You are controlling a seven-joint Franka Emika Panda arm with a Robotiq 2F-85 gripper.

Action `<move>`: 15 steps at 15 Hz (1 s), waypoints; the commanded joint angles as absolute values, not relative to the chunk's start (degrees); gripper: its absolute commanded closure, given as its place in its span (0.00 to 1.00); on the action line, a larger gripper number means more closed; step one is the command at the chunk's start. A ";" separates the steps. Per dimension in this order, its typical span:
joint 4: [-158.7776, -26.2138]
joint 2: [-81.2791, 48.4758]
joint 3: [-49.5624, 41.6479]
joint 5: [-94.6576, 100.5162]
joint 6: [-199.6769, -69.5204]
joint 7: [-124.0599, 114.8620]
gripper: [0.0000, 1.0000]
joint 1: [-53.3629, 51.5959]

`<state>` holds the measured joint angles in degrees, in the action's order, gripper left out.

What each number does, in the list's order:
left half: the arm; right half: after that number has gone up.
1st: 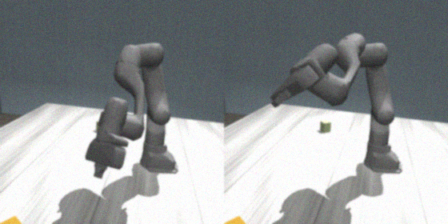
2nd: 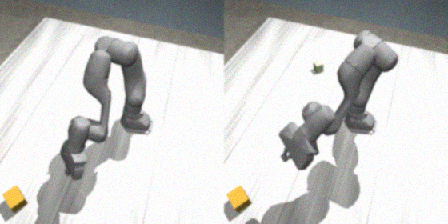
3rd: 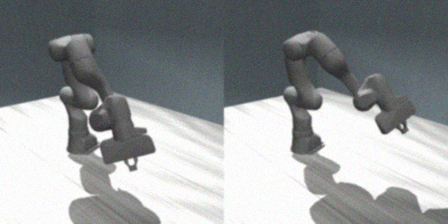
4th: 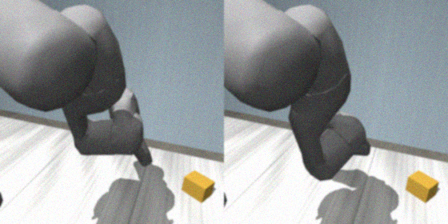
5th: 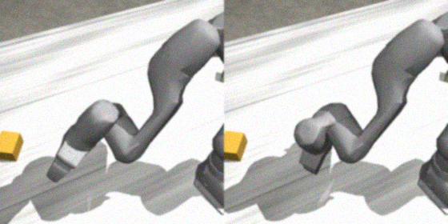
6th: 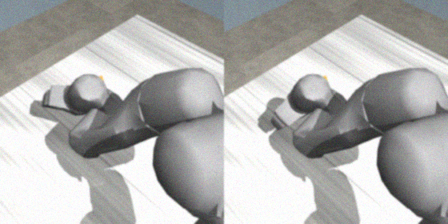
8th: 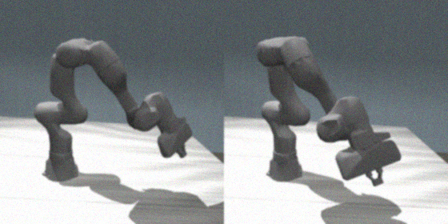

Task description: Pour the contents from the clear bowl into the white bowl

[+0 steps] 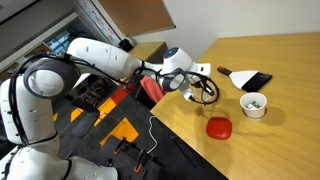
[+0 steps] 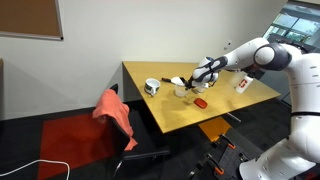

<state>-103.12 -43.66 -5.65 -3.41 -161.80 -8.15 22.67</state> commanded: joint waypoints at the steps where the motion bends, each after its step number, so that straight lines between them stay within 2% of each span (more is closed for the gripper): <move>1: -100.45 -44.88 -8.14 -4.56 -158.92 -7.33 0.60 20.03; 9: -107.65 -37.89 -11.37 -2.56 -162.04 -6.49 0.02 16.67; 15: -114.47 -29.77 -12.68 -1.22 -161.41 -3.84 0.00 14.85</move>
